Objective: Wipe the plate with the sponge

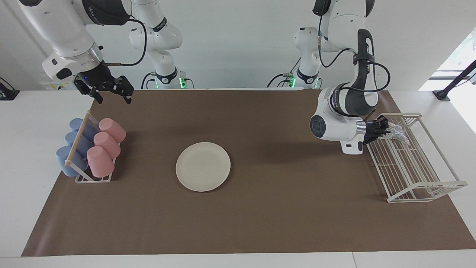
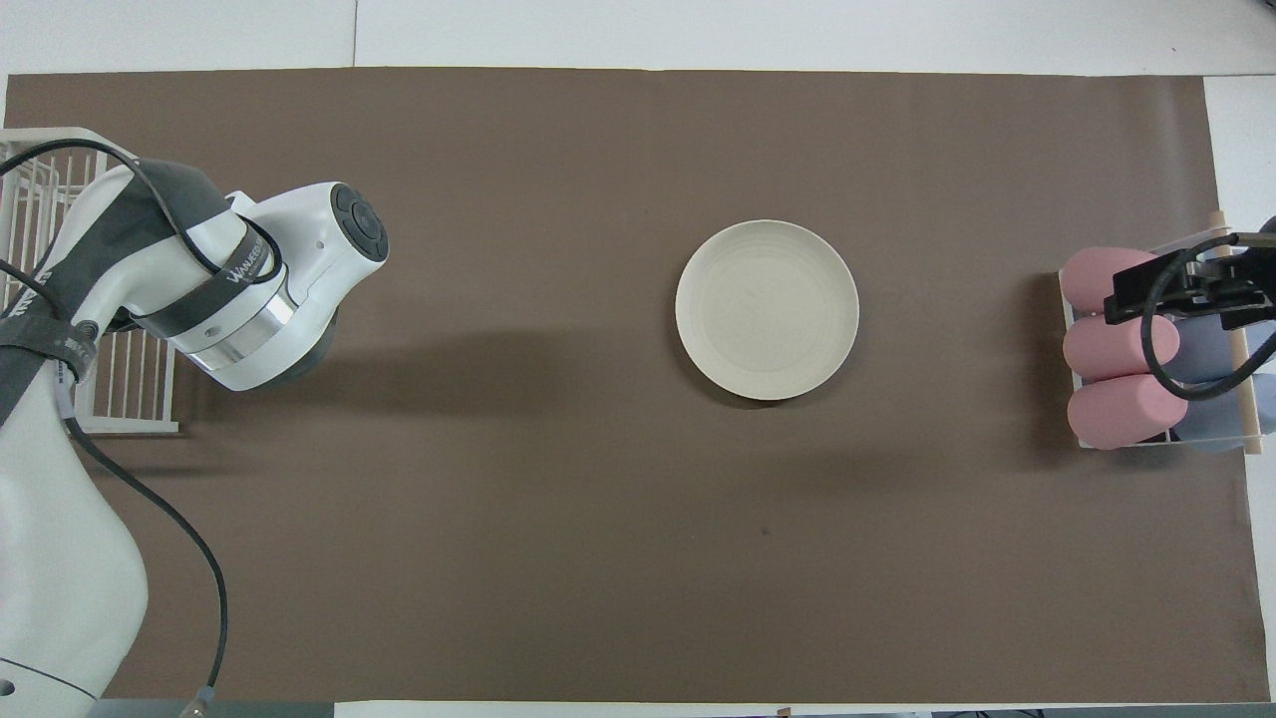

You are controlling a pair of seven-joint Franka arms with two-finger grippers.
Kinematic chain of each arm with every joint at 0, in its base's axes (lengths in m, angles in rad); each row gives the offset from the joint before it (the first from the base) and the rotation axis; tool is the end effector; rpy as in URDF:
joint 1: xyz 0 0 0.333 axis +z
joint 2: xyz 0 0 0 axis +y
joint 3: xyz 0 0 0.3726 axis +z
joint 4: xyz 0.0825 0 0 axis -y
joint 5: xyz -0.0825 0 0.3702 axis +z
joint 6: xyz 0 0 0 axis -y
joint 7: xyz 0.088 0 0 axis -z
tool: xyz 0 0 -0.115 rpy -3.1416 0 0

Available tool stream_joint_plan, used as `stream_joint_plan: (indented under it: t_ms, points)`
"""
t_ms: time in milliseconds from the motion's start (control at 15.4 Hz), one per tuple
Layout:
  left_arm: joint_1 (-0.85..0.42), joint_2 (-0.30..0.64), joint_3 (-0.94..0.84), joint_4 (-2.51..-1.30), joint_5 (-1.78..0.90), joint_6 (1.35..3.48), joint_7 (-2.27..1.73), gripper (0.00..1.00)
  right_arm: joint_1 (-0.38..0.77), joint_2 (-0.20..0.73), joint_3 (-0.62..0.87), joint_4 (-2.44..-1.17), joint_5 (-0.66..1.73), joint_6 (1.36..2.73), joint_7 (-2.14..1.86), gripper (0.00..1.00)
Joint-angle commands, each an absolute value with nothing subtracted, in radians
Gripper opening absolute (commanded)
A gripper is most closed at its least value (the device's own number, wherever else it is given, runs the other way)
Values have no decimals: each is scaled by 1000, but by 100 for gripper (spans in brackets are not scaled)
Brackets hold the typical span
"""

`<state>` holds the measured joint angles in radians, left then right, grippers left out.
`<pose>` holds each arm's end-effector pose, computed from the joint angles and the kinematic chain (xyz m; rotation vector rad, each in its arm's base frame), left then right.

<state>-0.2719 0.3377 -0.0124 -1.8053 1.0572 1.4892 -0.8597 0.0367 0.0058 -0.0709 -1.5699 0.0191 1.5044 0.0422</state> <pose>0.5968 -0.0630 0.4330 -1.9329 -0.2702 -0.0726 0.5346 -0.0158 0.6649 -3.1190 0.1183 0.1114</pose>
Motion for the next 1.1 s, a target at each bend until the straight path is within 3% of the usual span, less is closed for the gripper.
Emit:
stream_joint_plan:
  t_ms: [0,65,584,1038]
  points:
    - [-265,345,-17,-1798,1074,1509,-871,80,29,-21,-63,-1598,20,1502,54,100]
    - [-265,345,-17,-1798,1072,1509,-871,100,32,-21,-63,-1598,20,1502,54,100]
    - [-252,331,-21,-1789,1046,1516,-848,100,26,-21,-63,-1598,21,1500,51,100]
    - [-164,181,-18,-1642,698,1562,-491,100,31,-21,-63,-1597,21,1503,57,100]
